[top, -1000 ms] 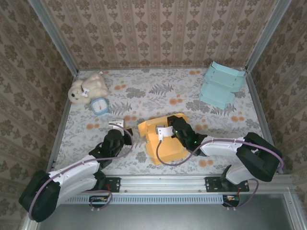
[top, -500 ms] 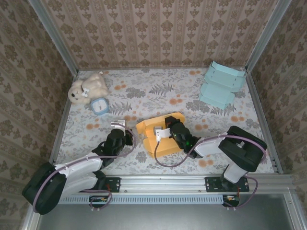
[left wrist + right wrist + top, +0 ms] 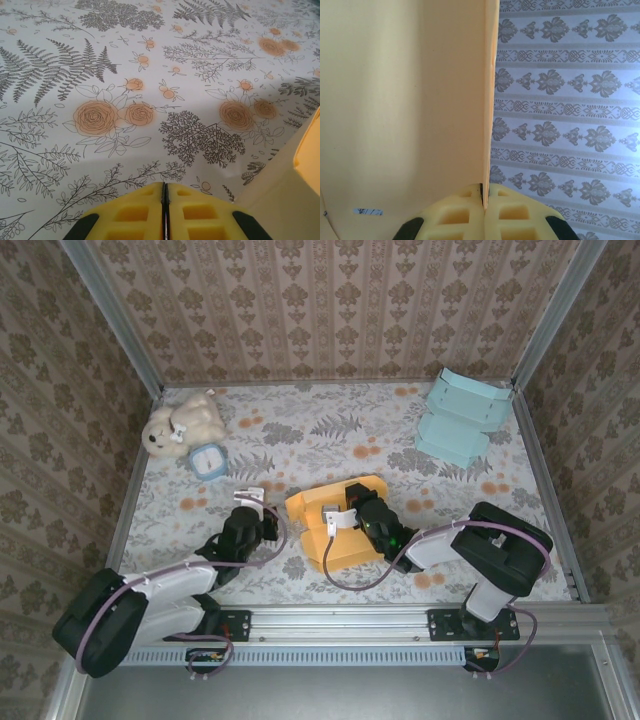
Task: Fold the paper box
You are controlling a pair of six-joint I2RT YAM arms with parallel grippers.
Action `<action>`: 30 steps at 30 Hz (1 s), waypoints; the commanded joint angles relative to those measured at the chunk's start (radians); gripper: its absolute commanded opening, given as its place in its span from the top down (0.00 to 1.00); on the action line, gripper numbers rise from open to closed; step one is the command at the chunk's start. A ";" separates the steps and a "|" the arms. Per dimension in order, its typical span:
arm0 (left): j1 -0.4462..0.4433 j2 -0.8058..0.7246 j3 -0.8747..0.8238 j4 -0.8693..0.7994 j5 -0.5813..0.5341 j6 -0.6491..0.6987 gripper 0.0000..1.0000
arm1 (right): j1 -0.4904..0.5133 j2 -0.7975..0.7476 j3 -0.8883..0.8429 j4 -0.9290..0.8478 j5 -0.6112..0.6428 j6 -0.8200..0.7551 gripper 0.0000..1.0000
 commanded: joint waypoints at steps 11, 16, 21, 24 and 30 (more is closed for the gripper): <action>0.006 0.101 -0.028 0.229 0.215 0.092 0.82 | 0.005 -0.010 -0.008 -0.038 0.006 0.009 1.00; 0.006 0.102 -0.037 0.250 0.249 0.095 0.81 | 0.005 -0.012 -0.005 -0.050 0.005 0.010 1.00; -0.001 0.108 -0.041 0.252 0.271 0.093 0.81 | 0.006 -0.014 -0.005 -0.051 0.006 0.010 1.00; -0.004 0.096 -0.036 0.201 0.223 0.072 0.81 | 0.005 -0.017 -0.004 -0.055 0.006 0.010 1.00; -0.012 -0.008 -0.039 0.052 0.100 -0.006 0.81 | 0.006 -0.020 -0.004 -0.059 0.006 0.012 1.00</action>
